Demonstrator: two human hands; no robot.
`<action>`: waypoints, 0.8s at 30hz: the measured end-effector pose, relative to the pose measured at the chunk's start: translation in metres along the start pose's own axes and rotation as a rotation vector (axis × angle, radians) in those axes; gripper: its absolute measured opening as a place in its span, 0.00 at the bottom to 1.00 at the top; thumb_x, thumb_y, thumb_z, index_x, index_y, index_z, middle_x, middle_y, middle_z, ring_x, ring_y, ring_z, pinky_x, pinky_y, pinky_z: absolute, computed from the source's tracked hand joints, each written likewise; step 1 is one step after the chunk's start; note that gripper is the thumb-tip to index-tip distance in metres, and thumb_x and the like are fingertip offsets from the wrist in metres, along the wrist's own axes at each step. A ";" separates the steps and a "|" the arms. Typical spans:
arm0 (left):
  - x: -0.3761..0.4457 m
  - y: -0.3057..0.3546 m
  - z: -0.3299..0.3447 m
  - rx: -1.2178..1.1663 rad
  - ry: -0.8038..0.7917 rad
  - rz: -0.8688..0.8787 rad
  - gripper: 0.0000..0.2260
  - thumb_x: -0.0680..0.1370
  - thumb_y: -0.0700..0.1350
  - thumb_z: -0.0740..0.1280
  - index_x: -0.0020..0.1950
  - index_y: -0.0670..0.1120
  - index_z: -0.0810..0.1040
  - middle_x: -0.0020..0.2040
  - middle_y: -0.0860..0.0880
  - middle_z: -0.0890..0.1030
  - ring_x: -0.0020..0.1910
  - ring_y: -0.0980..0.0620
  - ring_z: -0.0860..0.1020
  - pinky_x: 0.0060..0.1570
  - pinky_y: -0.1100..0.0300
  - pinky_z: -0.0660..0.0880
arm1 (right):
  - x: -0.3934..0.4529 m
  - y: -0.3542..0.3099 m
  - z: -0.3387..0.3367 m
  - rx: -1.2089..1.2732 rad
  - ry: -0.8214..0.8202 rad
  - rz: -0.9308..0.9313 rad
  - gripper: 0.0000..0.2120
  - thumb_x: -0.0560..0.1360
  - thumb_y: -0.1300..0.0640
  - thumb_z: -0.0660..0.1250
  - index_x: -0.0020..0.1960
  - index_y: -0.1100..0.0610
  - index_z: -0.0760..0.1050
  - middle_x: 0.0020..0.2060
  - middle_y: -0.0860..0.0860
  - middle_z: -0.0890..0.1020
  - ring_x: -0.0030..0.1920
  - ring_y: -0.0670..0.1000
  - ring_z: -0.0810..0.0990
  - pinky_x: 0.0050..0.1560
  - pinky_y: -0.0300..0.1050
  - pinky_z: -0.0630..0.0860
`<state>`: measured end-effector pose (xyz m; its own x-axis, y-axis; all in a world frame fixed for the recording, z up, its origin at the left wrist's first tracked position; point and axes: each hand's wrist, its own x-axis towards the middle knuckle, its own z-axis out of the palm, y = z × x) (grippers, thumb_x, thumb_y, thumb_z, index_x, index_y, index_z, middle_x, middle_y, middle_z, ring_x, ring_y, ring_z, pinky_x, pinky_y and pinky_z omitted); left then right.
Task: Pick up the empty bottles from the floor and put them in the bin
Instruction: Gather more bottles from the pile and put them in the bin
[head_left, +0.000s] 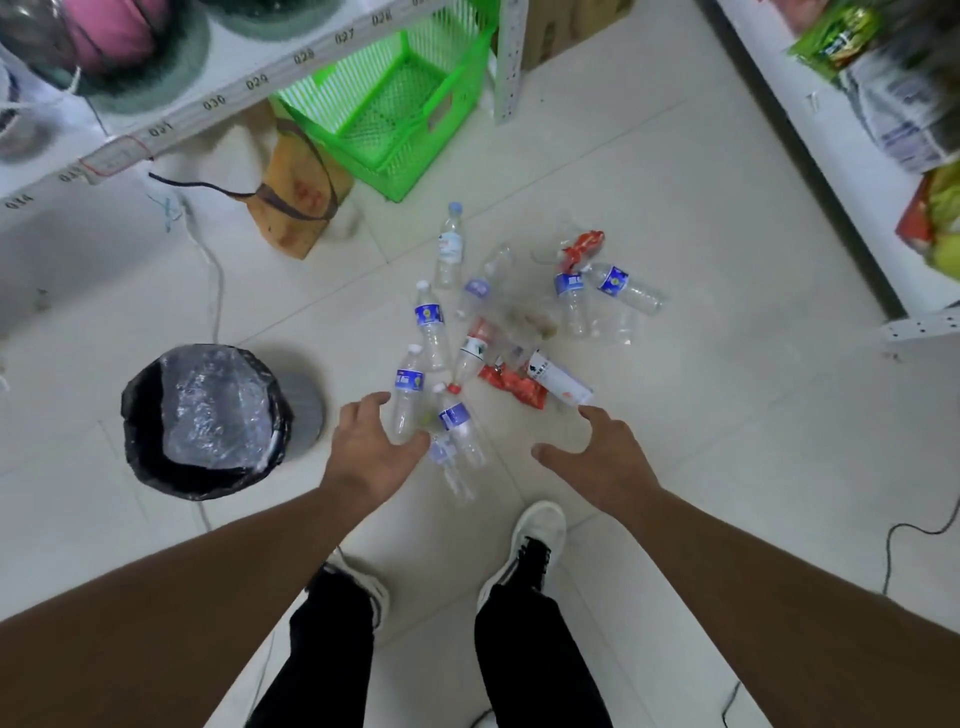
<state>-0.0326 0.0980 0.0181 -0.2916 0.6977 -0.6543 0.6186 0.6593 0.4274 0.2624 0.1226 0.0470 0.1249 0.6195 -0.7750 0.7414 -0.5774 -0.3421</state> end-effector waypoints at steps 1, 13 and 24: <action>-0.001 0.004 0.004 0.004 -0.003 -0.004 0.37 0.74 0.61 0.75 0.80 0.54 0.67 0.76 0.48 0.68 0.76 0.44 0.69 0.73 0.49 0.68 | 0.001 0.005 -0.005 0.009 0.006 -0.001 0.48 0.68 0.30 0.75 0.82 0.46 0.62 0.72 0.54 0.72 0.72 0.57 0.75 0.66 0.53 0.74; 0.038 -0.025 0.011 0.048 -0.061 -0.078 0.38 0.74 0.60 0.73 0.81 0.53 0.64 0.78 0.47 0.67 0.75 0.42 0.69 0.66 0.46 0.71 | 0.015 0.016 0.027 0.045 -0.021 0.107 0.50 0.68 0.32 0.76 0.83 0.47 0.61 0.73 0.55 0.71 0.71 0.57 0.75 0.61 0.51 0.74; 0.151 -0.089 0.044 0.047 -0.057 -0.102 0.35 0.76 0.54 0.71 0.82 0.50 0.65 0.77 0.45 0.70 0.73 0.42 0.73 0.66 0.47 0.72 | 0.097 -0.006 0.155 0.013 -0.108 0.111 0.47 0.70 0.34 0.75 0.83 0.47 0.61 0.75 0.55 0.71 0.73 0.58 0.74 0.67 0.53 0.73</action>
<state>-0.0998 0.1328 -0.1459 -0.3138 0.6101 -0.7275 0.6218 0.7111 0.3282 0.1680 0.1037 -0.1089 0.1336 0.4907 -0.8610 0.7182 -0.6466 -0.2571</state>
